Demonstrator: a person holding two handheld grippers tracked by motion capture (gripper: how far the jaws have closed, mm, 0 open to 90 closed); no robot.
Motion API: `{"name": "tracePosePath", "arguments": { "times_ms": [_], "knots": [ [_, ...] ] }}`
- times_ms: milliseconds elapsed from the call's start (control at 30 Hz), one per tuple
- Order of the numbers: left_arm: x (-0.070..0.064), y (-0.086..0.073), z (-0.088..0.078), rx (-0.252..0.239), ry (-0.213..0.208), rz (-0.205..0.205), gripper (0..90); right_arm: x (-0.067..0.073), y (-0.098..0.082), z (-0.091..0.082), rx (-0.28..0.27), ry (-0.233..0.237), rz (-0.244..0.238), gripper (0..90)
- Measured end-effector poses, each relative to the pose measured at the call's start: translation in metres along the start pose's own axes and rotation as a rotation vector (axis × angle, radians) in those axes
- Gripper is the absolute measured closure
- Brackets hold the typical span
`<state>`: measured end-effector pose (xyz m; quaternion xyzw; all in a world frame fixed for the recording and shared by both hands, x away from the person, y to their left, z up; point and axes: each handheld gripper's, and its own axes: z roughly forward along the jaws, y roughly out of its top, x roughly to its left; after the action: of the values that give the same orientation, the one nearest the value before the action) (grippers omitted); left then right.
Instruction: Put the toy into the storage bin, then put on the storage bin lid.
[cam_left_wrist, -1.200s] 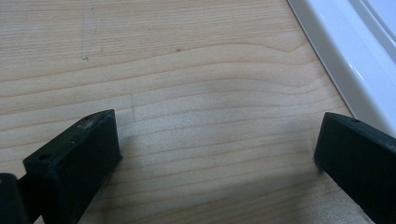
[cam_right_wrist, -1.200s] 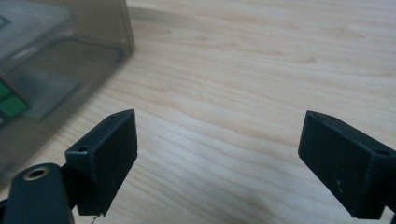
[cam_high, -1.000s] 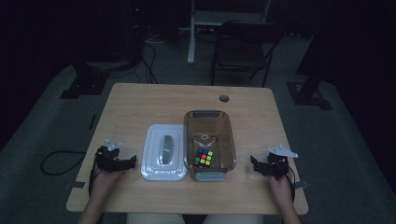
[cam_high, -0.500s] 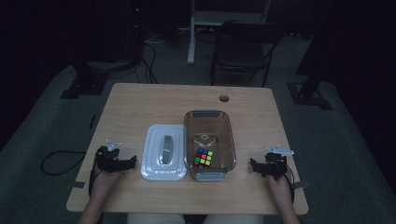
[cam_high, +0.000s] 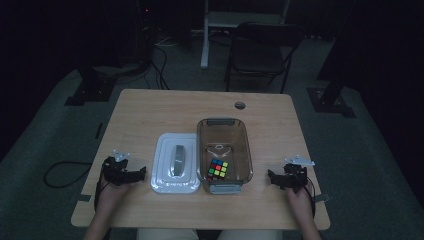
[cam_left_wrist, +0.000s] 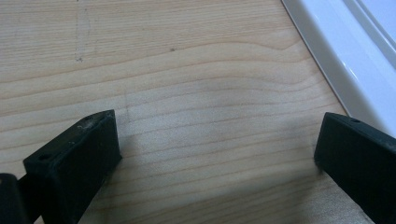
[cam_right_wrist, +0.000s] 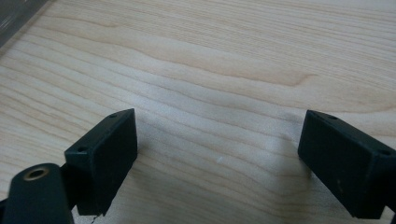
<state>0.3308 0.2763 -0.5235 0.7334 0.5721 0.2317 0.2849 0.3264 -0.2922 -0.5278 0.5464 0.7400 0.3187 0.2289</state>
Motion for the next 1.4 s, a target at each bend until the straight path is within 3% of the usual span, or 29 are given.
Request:
{"name": "tracePosePath", "arguments": {
  "times_ms": [133,533,733,900,1400],
  "knots": [
    [0.0,-0.001,-0.001,-0.002,-0.014,0.013,0.9,0.0,0.0,0.0,-0.001,0.0,-0.001,11.7],
    [-0.006,0.006,-0.014,-0.004,-0.048,-0.021,2.1,0.0,0.0,0.0,0.0,0.0,-0.002,11.7],
    [-0.018,0.012,-0.023,-0.017,-0.098,-0.014,2.1,0.0,0.0,0.0,0.0,0.0,-0.001,11.7],
    [-0.034,0.019,-0.031,-0.034,-0.151,0.02,2.1,0.0,0.0,0.0,0.0,0.0,-0.001,11.7],
    [-0.072,0.037,-0.036,-0.062,-0.225,0.093,2.1,0.0,0.0,0.0,0.0,0.0,-0.002,11.7]
  ]
}}
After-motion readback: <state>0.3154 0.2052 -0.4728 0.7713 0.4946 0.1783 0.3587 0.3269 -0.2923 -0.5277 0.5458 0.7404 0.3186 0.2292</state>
